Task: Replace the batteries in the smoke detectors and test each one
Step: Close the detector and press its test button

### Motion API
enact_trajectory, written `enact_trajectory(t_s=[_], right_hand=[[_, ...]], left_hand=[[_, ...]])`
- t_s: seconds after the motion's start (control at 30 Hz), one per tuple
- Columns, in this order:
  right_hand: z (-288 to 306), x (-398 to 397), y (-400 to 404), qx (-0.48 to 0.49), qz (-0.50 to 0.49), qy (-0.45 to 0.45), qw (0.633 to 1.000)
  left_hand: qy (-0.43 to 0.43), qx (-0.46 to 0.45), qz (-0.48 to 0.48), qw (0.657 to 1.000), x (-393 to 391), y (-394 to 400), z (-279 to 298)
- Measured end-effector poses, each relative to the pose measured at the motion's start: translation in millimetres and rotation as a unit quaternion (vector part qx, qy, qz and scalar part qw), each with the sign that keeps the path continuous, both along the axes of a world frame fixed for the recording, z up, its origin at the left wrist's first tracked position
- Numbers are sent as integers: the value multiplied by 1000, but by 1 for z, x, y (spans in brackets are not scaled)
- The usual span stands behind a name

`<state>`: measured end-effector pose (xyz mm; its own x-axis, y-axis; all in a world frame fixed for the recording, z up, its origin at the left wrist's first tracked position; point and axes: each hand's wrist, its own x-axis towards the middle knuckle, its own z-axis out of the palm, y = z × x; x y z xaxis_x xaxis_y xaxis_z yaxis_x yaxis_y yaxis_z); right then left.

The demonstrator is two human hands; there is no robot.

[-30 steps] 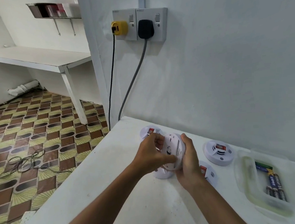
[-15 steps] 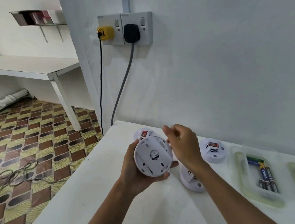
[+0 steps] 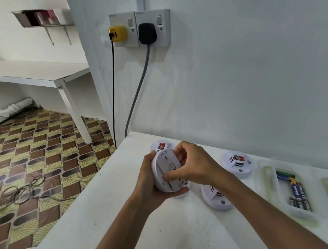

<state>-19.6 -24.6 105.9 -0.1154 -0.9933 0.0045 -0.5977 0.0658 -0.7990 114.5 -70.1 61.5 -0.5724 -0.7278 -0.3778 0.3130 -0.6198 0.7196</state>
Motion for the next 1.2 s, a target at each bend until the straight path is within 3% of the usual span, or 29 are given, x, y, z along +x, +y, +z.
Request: enact_trajectory(t_s=[0.33, 1.2], right_hand=[[1, 1, -5, 40, 40, 75, 996], [-18, -12, -15, 88, 69, 47, 993]], left_hand=[[-75, 11, 10, 997, 0, 4, -1], [-77, 56, -13, 995, -2, 5, -7]])
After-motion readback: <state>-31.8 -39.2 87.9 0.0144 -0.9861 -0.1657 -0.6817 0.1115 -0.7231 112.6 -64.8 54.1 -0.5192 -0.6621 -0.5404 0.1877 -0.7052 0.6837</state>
